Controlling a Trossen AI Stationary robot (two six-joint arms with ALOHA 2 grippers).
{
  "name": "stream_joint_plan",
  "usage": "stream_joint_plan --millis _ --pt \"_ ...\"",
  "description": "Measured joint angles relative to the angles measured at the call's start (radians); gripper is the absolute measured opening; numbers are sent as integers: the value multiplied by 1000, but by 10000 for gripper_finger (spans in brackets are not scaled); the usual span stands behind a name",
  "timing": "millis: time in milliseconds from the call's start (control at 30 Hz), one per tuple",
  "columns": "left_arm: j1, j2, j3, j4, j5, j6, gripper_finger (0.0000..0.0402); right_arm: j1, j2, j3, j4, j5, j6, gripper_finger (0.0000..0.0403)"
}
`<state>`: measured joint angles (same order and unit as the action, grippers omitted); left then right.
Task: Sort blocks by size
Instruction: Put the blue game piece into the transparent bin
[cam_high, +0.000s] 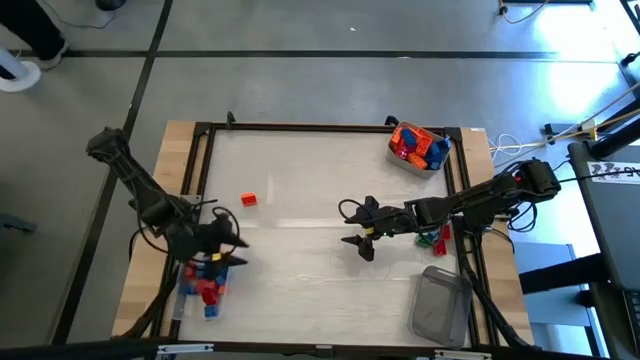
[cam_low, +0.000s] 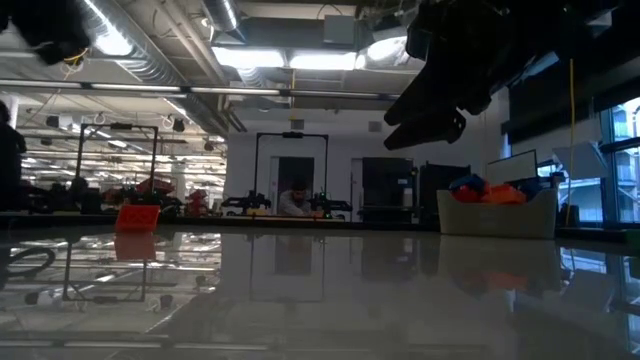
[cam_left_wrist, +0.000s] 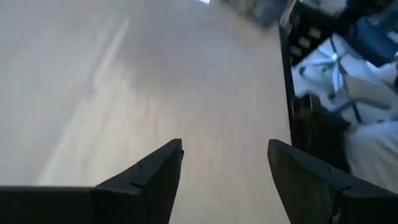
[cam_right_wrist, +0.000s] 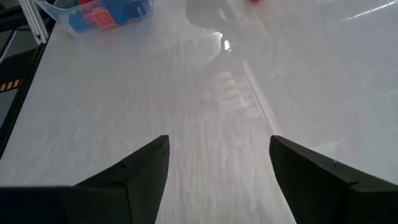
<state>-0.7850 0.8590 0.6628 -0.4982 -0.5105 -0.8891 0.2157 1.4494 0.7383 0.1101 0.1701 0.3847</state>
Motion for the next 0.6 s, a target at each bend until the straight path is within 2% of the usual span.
stream_joint_plan --millis 167,367,467,600 --pt "153 66 0 183 -16 292 225 0 0 0 0 -4 1 276" --pt "326 220 -10 434 -42 593 225 0 10 0 5 -4 6 276" --pt "387 319 -18 621 -41 726 225 0 -25 7 -108 13 26 276" --pt "445 453 -18 835 -5 847 225 0 -83 56 -399 72 82 276"
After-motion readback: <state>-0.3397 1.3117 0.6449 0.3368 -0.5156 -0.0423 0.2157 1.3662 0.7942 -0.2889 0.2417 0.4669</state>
